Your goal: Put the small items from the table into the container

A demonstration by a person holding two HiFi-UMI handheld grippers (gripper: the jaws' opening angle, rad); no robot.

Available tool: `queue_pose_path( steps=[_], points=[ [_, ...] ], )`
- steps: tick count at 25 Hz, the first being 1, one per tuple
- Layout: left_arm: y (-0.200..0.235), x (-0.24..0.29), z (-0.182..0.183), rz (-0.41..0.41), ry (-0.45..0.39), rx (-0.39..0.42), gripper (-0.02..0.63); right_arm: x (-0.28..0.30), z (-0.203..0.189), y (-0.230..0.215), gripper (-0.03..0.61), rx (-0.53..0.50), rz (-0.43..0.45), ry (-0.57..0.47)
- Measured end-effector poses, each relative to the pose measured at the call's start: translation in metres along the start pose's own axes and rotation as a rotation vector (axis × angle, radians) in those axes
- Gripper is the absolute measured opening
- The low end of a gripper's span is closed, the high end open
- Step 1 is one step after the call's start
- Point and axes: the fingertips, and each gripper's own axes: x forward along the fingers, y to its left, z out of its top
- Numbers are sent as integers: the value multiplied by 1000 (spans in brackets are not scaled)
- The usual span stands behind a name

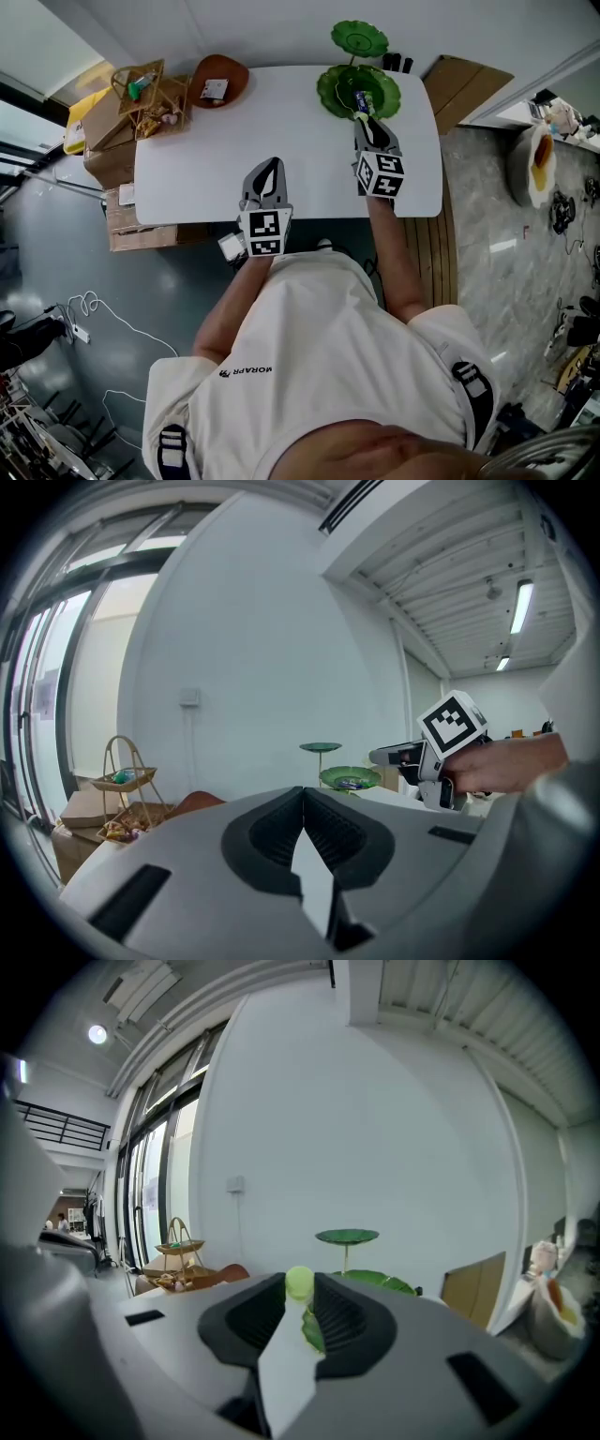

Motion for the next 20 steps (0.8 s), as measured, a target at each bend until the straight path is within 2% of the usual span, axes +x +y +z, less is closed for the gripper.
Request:
queue_pose_path(
  steps=[13,20],
  points=[
    [3,1,-2,12,4,-1,5,9,-2,-62,101,-8,-127,9],
    [2,4,-3,12,9,-2,5,23,-22,-85,101,-15,-159,68]
  ],
)
